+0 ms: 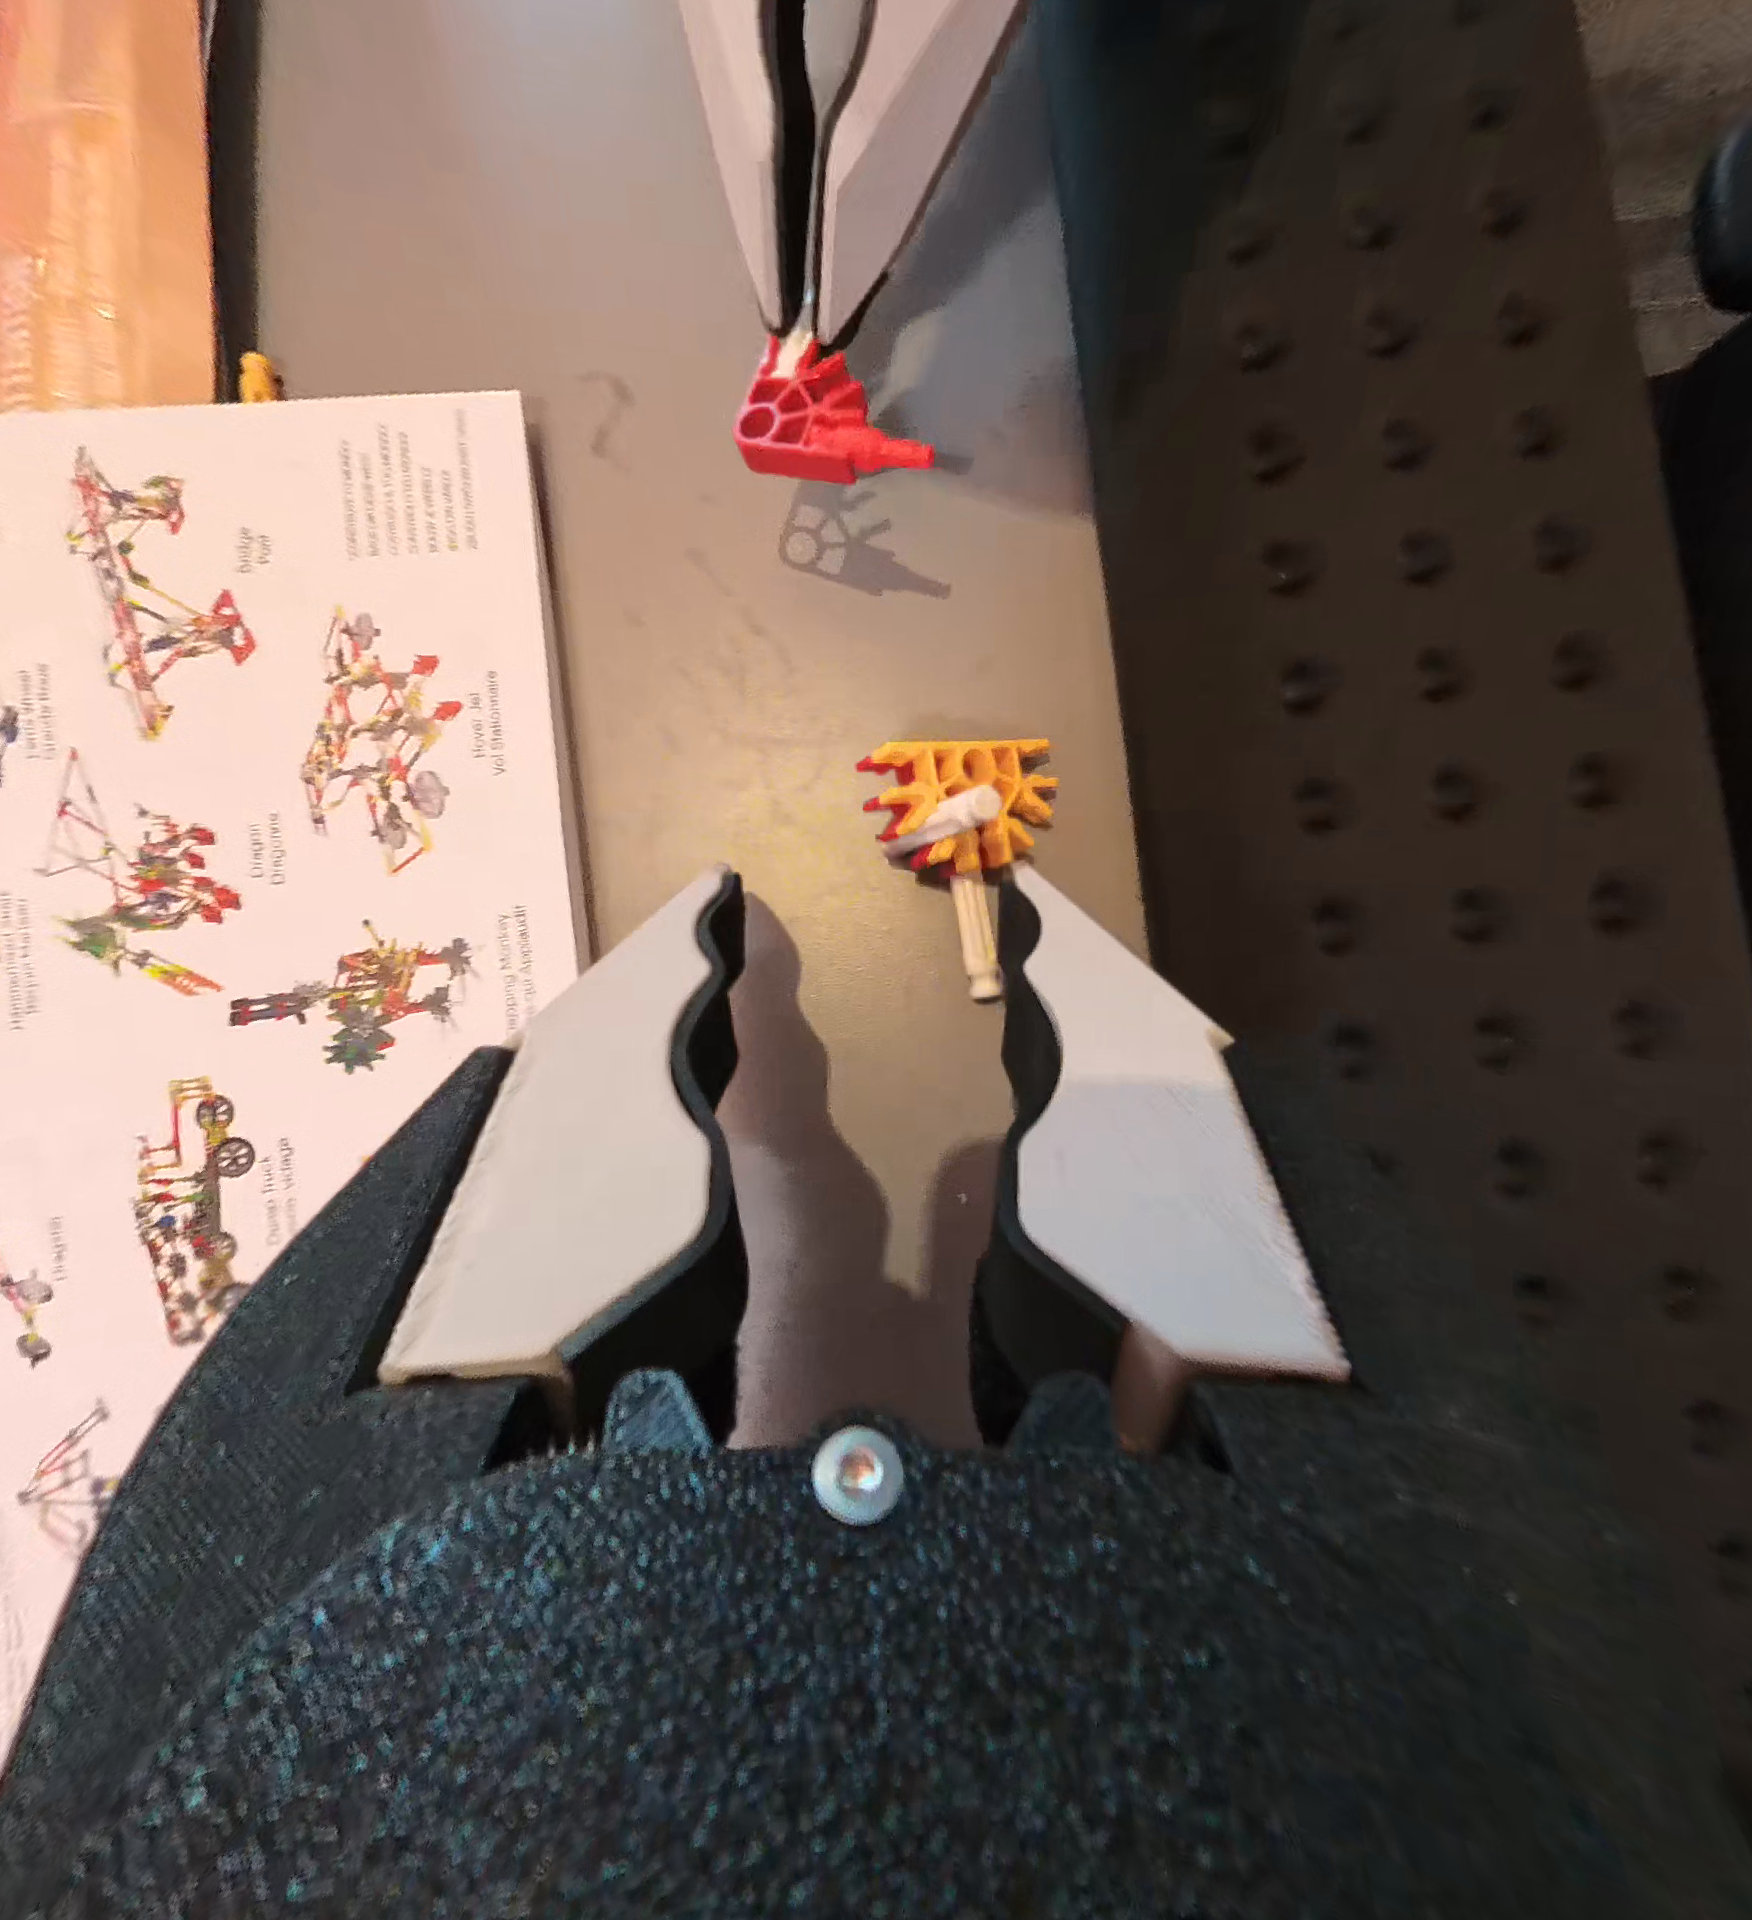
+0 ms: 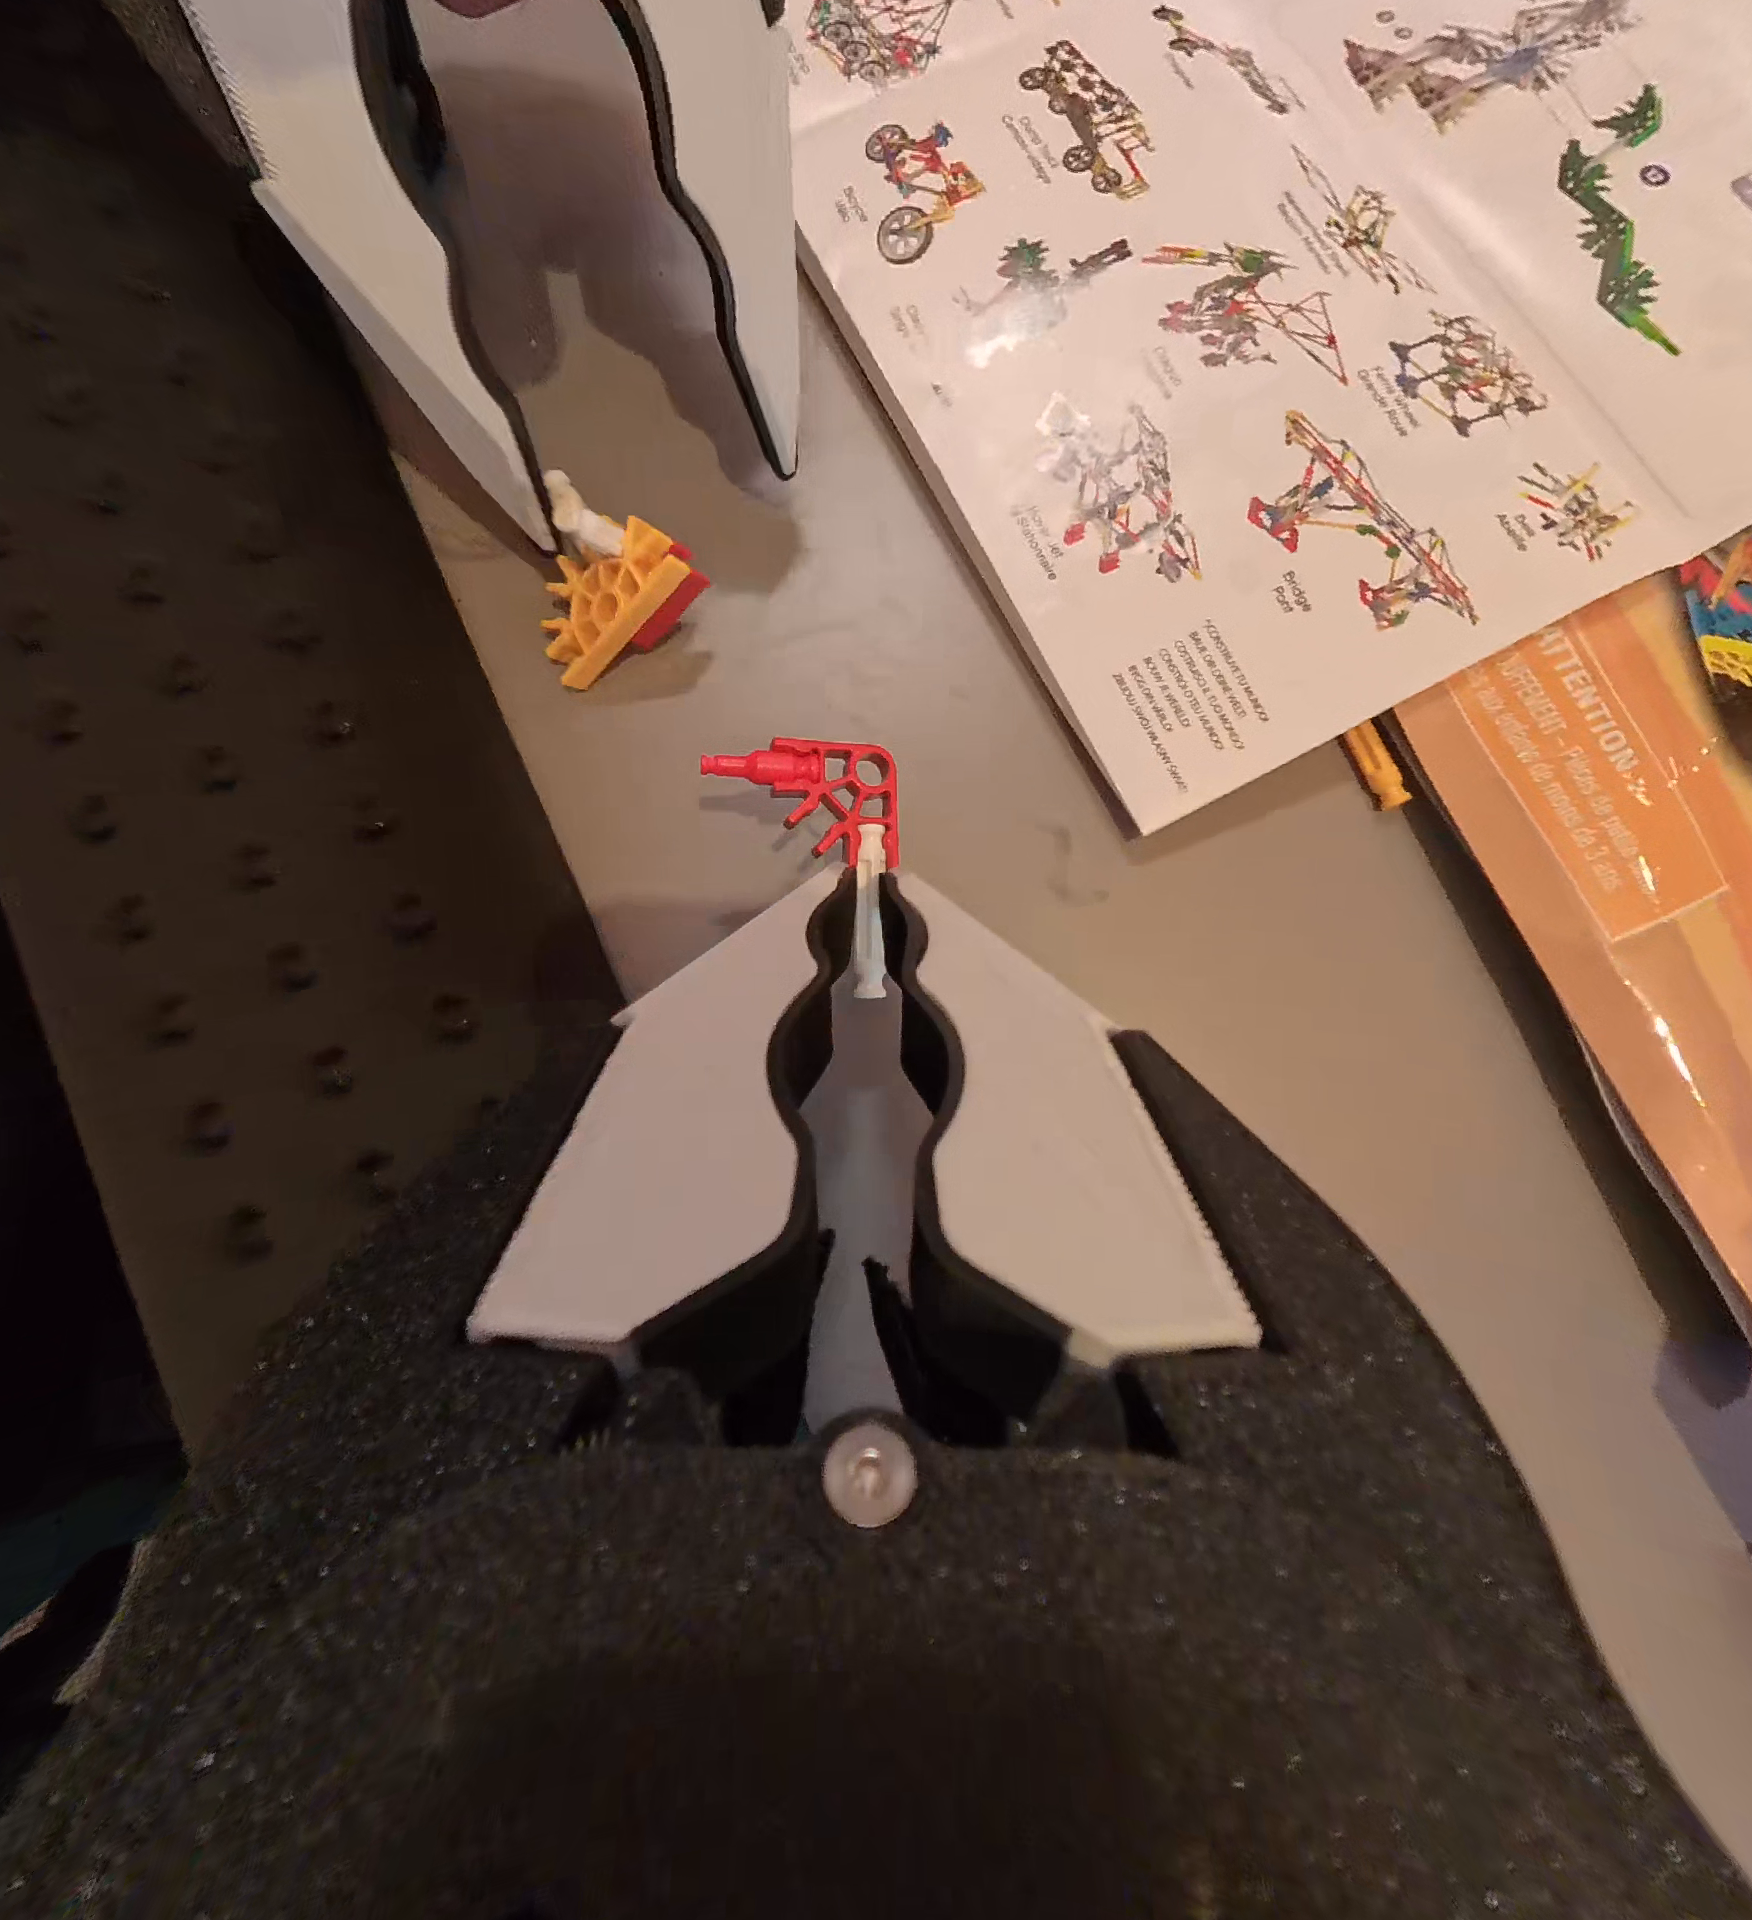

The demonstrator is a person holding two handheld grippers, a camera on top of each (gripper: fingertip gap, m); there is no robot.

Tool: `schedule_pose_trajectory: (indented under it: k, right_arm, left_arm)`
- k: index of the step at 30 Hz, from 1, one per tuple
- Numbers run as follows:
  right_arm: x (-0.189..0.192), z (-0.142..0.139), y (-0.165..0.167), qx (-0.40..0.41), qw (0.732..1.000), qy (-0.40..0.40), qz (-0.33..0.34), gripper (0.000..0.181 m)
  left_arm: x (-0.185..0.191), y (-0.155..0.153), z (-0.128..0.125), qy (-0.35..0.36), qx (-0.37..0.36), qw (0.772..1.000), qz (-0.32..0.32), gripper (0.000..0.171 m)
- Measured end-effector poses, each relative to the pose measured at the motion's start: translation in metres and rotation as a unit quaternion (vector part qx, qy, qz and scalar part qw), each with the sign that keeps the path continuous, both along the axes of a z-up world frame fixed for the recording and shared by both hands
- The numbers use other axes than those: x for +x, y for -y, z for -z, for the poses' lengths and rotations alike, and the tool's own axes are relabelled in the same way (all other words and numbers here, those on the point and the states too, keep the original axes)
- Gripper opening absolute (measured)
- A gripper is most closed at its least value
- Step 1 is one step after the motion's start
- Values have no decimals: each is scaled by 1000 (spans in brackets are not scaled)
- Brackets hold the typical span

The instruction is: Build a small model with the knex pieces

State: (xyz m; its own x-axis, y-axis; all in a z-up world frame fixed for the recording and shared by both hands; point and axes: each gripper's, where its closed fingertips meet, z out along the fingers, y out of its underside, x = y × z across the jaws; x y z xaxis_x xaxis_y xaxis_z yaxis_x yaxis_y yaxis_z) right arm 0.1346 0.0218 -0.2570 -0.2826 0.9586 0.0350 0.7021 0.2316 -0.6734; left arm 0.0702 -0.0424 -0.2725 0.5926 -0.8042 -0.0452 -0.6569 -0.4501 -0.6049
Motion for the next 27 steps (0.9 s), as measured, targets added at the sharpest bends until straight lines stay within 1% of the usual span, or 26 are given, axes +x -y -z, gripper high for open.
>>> schedule_pose_trajectory:
  k: [1, 2, 3, 4, 6, 8, 10, 11, 13, 14, 16, 17, 19, 20, 21, 22, 23, 24, 26, 27]
  right_arm:
    - [-1, 0, 1, 2, 1000, -4, 2, 4]
    - [-1, 1, 3, 2, 1000, -7, 3, 4]
    - [-2, 2, 5, 2, 1000, -9, 2, 4]
    - [-2, 2, 7, 3, 1000, -11, 0, 4]
    - [-2, 5, 10, 9, 1000, -9, -2, 4]
    - [-4, 3, 11, 14, 1000, -17, -4, 4]
    - [-8, -1, 16, 8, 999, -30, -19, 4]
    - [-10, -3, 19, 6, 999, -35, -29, 4]
    - [-14, -5, 22, 8, 998, -36, -41, 4]
    - [-16, -5, 22, 13, 998, -34, -47, 4]
    - [-18, -8, 24, 24, 997, -33, -63, 4]
    - [-19, -10, 25, 28, 996, -34, -71, 4]
    - [-21, -15, 27, 39, 995, -34, -88, 4]
    - [-21, -18, 26, 45, 994, -34, -95, 4]
    - [-22, -20, 26, 51, 993, -34, -100, 4]
    - [-23, -23, 25, 58, 992, -33, -104, 4]
    - [-24, -26, 24, 65, 991, -32, -109, 4]
    - [-25, -27, 24, 72, 990, -30, -117, 4]
    - [-25, -27, 24, 84, 987, -19, -135, 4]
    - [-25, -27, 24, 89, 986, -13, -142, 4]
  left_arm:
    - [-4, -2, 3, -17, 6, 1000, -8, 39]
    - [-10, -4, 6, -40, 12, 999, -15, 36]
    - [-14, -6, 5, -52, 29, 998, -21, 39]
    - [-18, -5, 3, -62, 39, 997, -24, 37]
    - [-32, 0, 2, -94, 50, 994, -27, 39]
    - [-36, 9, -1, -77, 43, 996, -31, 42]
    - [-26, 11, -7, -47, 62, 997, -22, 41]
    - [-23, 10, -5, -48, 68, 996, -18, 41]
    - [-29, -2, 1, -90, 94, 991, -24, 41]
    - [-28, -6, 0, -90, 102, 991, -19, 41]
    - [-29, -25, -6, -84, 131, 987, -39, 41]
    - [-34, -35, -7, -101, 147, 983, -46, 42]
    - [-52, -55, -7, -157, 178, 969, -75, 43]
    - [-53, -59, -4, -167, 175, 967, -78, 46]
    - [-50, -61, -7, -157, 181, 968, -78, 49]
    - [-53, -63, -10, -157, 186, 965, -94, 50]
    - [-58, -60, -11, -159, 178, 965, -105, 50]
    - [-57, -52, -9, -143, 155, 972, -99, 50]
    - [-43, -26, -5, -61, 78, 992, -80, 52]
    - [-34, -16, -10, -14, 65, 995, -69, 52]
